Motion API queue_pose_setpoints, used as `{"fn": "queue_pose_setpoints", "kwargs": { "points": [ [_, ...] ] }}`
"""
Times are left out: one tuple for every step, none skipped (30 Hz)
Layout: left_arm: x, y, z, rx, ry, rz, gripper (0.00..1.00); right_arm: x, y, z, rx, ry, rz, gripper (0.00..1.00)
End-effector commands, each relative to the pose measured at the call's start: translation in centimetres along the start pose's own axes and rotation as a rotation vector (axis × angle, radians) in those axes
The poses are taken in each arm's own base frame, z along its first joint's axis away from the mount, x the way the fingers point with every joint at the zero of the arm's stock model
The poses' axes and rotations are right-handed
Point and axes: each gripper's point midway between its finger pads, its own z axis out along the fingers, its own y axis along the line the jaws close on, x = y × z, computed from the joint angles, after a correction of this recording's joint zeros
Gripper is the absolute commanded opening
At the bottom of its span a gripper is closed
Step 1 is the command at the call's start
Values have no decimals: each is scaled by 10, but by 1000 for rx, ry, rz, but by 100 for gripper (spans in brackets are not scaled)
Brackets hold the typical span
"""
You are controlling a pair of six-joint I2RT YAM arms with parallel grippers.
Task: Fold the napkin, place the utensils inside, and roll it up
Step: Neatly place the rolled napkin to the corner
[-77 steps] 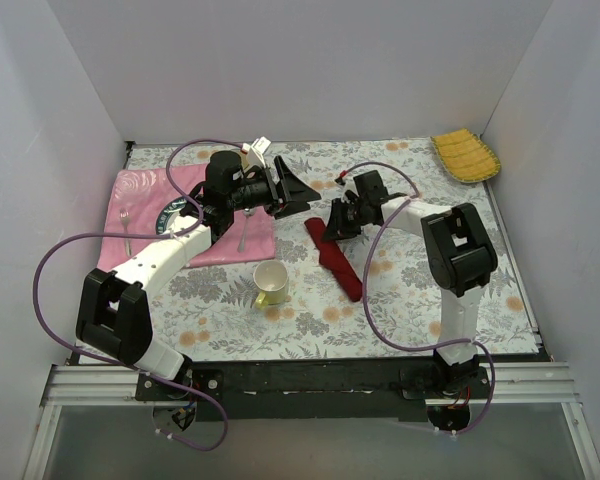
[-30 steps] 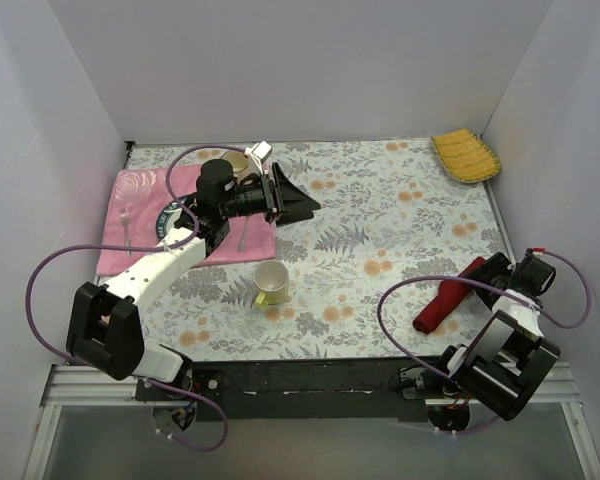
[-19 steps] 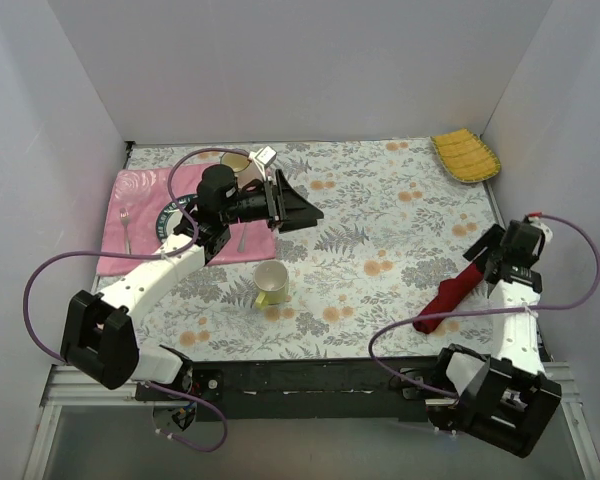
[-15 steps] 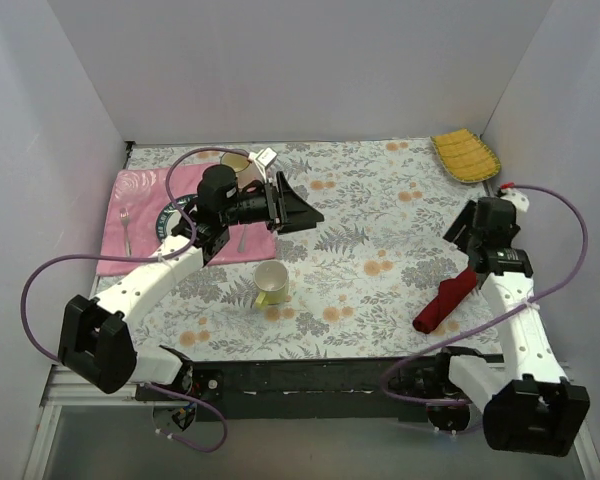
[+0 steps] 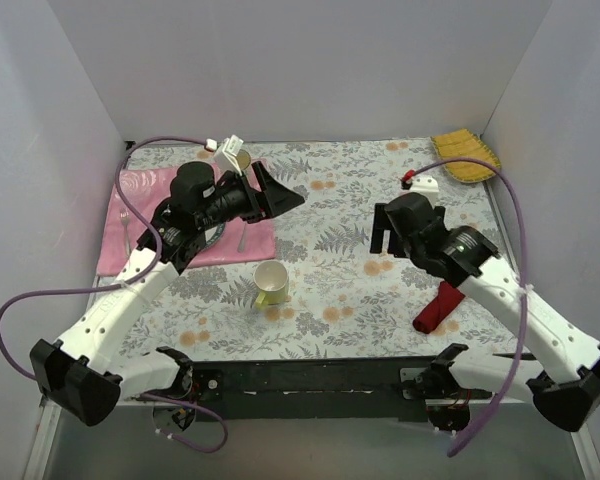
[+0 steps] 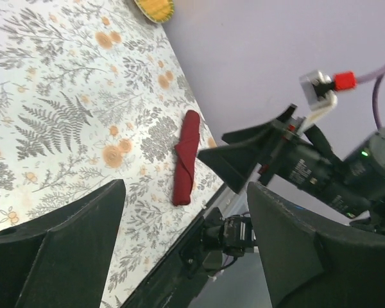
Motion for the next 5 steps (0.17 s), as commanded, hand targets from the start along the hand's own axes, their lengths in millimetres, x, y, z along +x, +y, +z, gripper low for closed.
{"fn": "queue_pose_setpoints", "kwargs": {
  "points": [
    [-19, 0, -13, -67, -93, 35, 77, -14, 7, -49, -283, -173, 33, 99],
    [-21, 1, -13, -75, -102, 35, 77, -18, 8, -55, -322, -217, 52, 99],
    [-22, 2, -13, -81, -109, 28, 77, -23, 5, -65, -356, -269, 63, 99],
    [-23, 1, -14, -80, -112, 28, 77, -26, 3, -70, -357, -285, 63, 99],
    [-26, 1, -14, -88, -125, 27, 77, -30, 1, -74, -355, -295, 68, 99]
  ]
}}
